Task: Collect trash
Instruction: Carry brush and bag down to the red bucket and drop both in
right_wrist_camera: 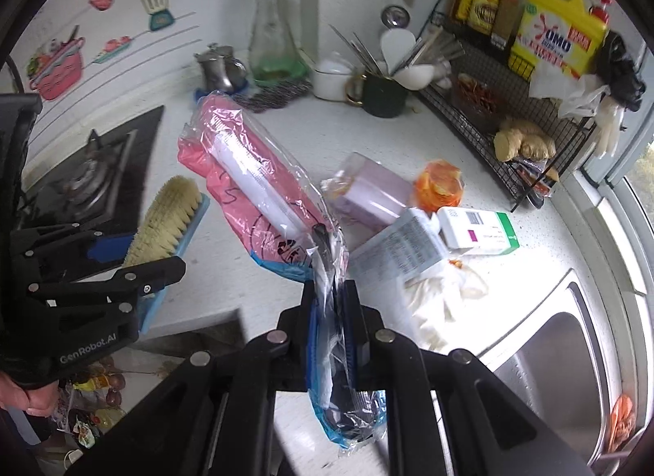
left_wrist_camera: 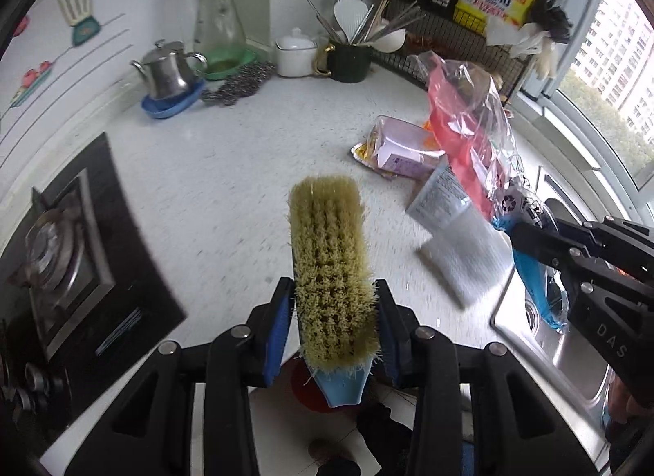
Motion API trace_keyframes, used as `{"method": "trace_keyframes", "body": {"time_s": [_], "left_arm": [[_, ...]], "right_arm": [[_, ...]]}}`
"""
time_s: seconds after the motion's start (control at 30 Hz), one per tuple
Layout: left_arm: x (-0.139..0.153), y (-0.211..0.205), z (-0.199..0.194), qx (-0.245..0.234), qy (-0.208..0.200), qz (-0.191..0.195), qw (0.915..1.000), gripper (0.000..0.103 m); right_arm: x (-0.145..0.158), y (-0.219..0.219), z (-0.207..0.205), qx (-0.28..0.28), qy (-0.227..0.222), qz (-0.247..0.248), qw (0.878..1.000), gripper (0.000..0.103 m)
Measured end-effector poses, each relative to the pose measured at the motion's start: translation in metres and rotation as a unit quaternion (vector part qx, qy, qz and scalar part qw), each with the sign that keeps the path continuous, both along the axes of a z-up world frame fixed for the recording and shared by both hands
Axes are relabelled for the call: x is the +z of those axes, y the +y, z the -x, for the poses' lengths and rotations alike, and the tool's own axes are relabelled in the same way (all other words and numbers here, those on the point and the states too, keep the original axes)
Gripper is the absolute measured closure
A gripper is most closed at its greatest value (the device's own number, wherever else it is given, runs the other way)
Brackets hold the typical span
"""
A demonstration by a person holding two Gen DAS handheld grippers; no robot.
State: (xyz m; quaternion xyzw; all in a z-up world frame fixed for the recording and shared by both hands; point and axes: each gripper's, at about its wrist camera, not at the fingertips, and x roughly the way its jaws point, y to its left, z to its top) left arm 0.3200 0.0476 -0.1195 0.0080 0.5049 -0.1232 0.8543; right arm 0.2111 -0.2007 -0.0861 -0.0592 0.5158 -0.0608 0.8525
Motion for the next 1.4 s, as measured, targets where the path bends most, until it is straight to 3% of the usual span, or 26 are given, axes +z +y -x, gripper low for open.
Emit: {"method": "trace_keyframes", "body": {"time_s": [0.33,0.67,0.9,1.17,1.4], "left_arm": [[0.003,0.032,0.083,-0.013,-0.006,0.0,0.9999,0.067],[-0.039,0.055,0.14,-0.005,0.046,-0.007,0.9989,0.067],[-0.102,0.056,0.157,0.013,0.092,-0.011,0.9956,0.067],[-0.194,0.045,0.154,0.0,0.131,-0.026,0.991,0.067],[-0.285,0.031,0.142,-0.02,0.157,-0.021,0.9872,0.067]], "right_arm": [[-0.001,0.057,0.07,-0.011,-0.005,-0.008,1.0,0.093],[-0.043,0.083,0.118,-0.038,0.033,-0.035,0.998,0.093],[-0.095,0.089,0.132,-0.039,0.072,-0.049,0.995,0.093],[-0.192,0.07,0.135,-0.061,0.129,-0.062,0.988,0.093],[-0.27,0.04,0.122,-0.093,0.142,-0.054,0.984,0.093]]}}
